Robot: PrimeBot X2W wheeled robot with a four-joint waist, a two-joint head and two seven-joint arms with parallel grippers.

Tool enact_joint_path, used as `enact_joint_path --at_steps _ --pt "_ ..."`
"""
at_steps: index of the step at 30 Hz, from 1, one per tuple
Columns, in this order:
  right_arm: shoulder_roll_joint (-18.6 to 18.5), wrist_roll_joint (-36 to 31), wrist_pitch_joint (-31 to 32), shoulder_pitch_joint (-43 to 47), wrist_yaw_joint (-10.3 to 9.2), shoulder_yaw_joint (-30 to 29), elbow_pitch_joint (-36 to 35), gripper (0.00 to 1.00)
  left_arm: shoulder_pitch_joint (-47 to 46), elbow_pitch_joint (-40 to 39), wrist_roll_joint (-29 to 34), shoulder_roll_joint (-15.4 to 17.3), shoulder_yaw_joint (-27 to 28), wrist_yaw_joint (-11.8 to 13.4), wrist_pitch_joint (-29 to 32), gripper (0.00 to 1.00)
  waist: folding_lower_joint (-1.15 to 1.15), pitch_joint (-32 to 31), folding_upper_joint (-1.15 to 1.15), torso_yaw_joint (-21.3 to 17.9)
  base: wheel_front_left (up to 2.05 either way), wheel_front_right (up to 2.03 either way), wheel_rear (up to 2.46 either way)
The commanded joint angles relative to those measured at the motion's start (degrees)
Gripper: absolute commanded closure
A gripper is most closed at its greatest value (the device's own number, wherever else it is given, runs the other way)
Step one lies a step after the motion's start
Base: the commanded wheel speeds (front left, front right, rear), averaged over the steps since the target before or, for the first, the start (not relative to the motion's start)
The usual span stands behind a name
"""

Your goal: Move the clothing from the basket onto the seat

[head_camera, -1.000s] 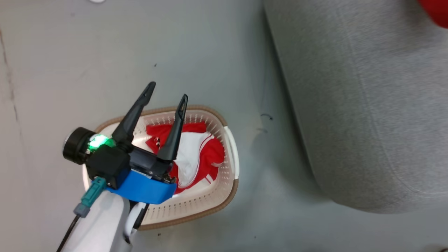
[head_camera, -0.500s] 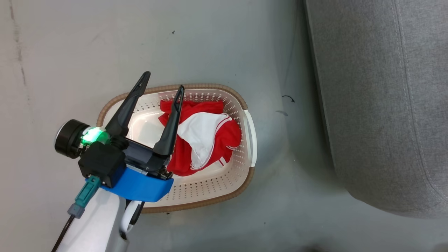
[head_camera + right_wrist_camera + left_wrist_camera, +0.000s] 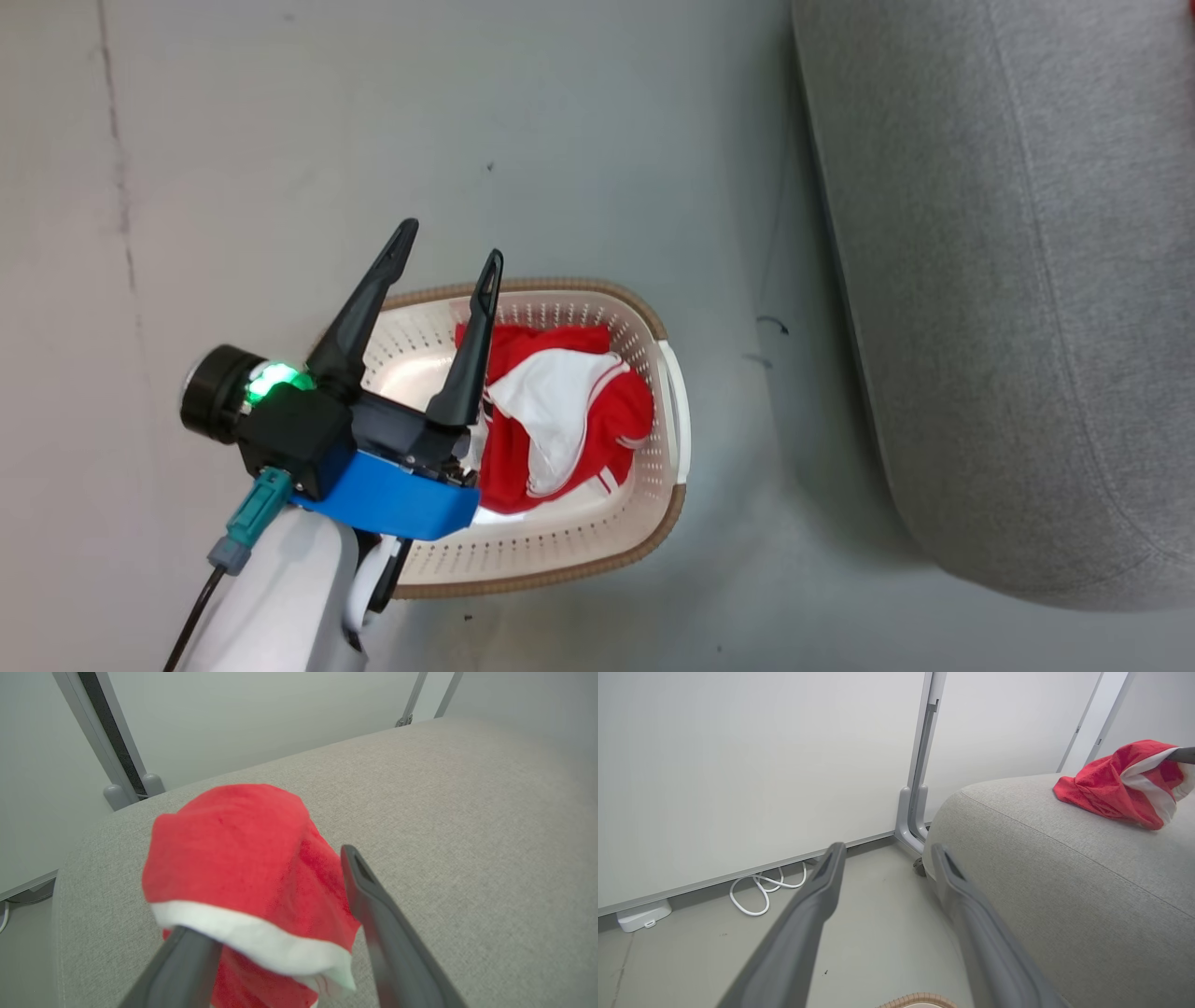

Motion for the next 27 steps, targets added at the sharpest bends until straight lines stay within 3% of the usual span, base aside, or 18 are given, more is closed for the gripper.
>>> enact_joint_path --at_steps 1,11,27 --pt "-0.2 0.3 -0.6 2.2 0.03 1.2 0.3 0.0 1.0 0.7 -0.4 -0.4 0.4 -0.1 -0.2 0.0 0.0 -3.1 0.0 0.5 0.0 0.0 0.0" --pt "3.5 3.7 -2.3 14.4 0.03 7.8 -4.2 0.0 5.0 4.3 -1.9 -3.1 3.5 -0.1 -0.2 0.0 0.0 -12.9 0.0 1.1 0.0 0.0 0.0" --pt "14.6 4.8 -9.0 37.1 0.03 18.8 -29.3 0.0 12.1 8.8 -1.9 -5.9 12.1 -0.1 -0.1 0.0 0.0 -24.4 0.0 2.8 0.0 0.0 0.0"
